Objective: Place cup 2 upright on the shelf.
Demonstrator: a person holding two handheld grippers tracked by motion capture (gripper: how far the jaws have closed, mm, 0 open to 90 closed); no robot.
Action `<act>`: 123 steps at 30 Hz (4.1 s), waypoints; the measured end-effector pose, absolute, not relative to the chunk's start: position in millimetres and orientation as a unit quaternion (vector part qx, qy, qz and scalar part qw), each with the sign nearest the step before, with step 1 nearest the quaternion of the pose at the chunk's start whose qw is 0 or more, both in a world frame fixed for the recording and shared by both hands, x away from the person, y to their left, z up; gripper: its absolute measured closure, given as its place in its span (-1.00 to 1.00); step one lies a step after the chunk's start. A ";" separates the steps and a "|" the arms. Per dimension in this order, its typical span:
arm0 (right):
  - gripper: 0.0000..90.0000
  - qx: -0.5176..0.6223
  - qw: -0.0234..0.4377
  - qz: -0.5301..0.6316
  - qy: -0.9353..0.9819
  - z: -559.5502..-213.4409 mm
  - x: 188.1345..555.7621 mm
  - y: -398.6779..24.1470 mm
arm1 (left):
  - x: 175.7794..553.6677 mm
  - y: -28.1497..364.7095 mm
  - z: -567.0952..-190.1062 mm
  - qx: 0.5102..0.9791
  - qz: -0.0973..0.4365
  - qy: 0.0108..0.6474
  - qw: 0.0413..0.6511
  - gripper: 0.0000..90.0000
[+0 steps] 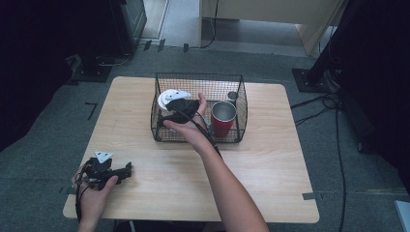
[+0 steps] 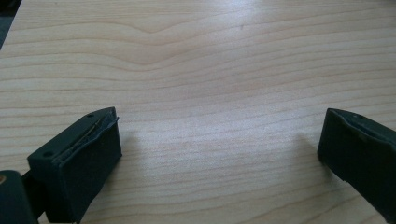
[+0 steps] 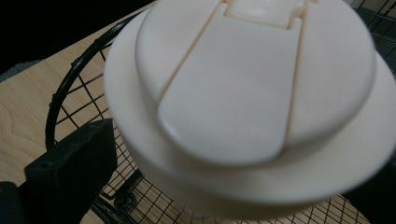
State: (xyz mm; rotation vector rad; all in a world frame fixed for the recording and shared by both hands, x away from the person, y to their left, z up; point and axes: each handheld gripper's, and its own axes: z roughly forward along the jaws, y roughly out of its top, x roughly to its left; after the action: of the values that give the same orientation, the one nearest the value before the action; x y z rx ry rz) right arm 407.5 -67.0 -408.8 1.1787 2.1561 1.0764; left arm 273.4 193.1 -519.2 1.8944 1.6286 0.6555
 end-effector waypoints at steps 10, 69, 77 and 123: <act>-1.00 0.416 0.239 0.393 0.785 -401.7 379.9 -82.5 | 273.5 193.1 -519.3 0.705 0.245 0.606 0.276 -1.00; -1.00 0.524 0.291 0.417 0.683 -434.7 272.2 -284.0 | 273.3 193.2 -519.4 0.705 0.245 0.605 0.276 -1.00; -1.00 0.545 0.297 0.399 0.676 -452.2 262.9 -314.4 | 271.9 192.1 -519.6 0.706 0.245 0.604 0.278 -1.00; -1.00 0.649 0.291 0.269 0.649 -526.5 214.4 -423.4 | 271.9 192.0 -519.6 0.706 0.245 0.604 0.278 -1.00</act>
State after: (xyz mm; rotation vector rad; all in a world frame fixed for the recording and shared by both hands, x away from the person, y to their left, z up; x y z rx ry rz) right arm 214.4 -423.4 -526.5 1.7316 1.7316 0.7167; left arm 271.9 192.0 -519.6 1.8950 1.6208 0.6577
